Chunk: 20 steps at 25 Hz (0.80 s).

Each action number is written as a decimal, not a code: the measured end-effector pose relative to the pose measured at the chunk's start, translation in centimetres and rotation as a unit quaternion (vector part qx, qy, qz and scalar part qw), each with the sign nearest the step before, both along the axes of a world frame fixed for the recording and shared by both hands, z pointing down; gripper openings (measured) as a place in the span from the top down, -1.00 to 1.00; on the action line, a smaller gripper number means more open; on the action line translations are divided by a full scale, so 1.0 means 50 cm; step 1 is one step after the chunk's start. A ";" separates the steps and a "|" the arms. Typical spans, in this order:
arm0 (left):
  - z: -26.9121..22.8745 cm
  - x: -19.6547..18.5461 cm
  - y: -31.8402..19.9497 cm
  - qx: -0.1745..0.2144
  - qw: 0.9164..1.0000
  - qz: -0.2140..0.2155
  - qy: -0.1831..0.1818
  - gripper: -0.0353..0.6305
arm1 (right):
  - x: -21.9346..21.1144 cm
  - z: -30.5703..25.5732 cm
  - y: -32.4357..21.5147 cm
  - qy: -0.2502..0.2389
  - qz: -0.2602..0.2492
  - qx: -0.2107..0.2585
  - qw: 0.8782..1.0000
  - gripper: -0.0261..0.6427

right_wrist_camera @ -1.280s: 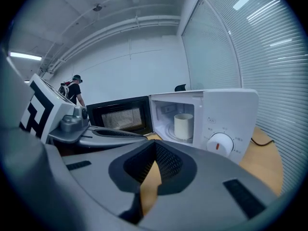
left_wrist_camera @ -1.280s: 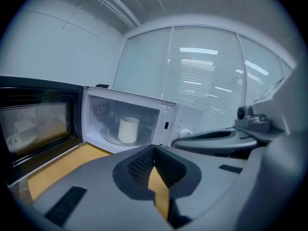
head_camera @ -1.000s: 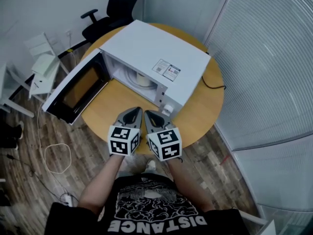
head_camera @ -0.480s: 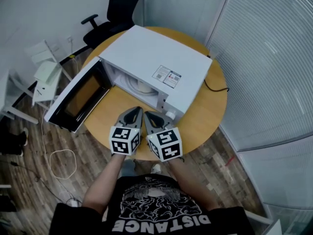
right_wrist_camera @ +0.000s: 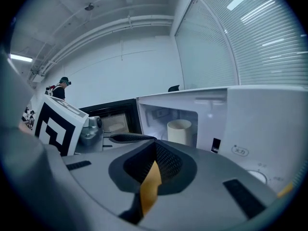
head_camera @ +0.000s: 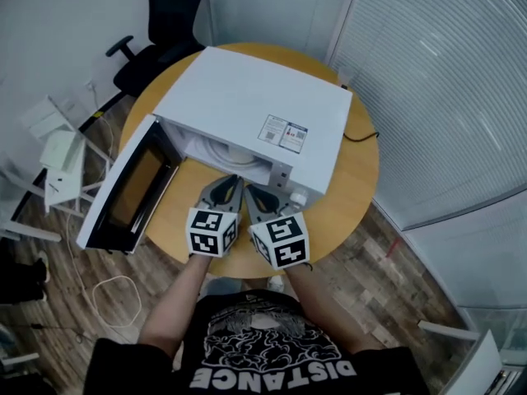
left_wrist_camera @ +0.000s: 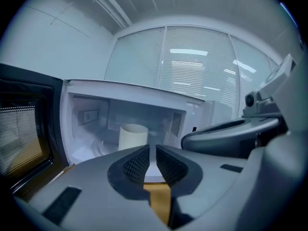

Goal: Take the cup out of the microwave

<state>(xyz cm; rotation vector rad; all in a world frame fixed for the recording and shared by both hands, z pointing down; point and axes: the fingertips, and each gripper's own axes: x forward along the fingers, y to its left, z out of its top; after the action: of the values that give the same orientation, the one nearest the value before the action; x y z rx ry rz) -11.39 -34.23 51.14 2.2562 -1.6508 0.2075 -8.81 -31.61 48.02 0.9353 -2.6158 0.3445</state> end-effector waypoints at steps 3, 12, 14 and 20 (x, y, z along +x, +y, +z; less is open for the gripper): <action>0.007 -0.008 -0.019 0.001 1.000 0.023 0.001 0.68 | -0.010 0.004 -0.011 -0.001 0.022 -0.003 1.000 0.88; 0.025 -0.035 -0.070 0.000 0.998 0.064 0.005 0.45 | -0.033 0.010 -0.035 0.000 0.070 0.001 0.998 0.88; 0.030 -0.033 -0.079 -0.002 0.997 0.073 0.006 0.37 | -0.035 0.011 -0.037 0.001 0.077 0.002 0.997 0.88; 0.048 -0.035 -0.108 -0.008 0.996 0.086 0.001 0.15 | -0.036 0.015 -0.050 0.000 0.097 0.004 0.995 0.88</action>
<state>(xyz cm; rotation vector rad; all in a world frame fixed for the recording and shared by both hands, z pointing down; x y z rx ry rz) -13.15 -39.65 53.54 2.3855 -1.4478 0.2596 -10.62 -34.11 48.78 1.1965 -2.5327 0.3835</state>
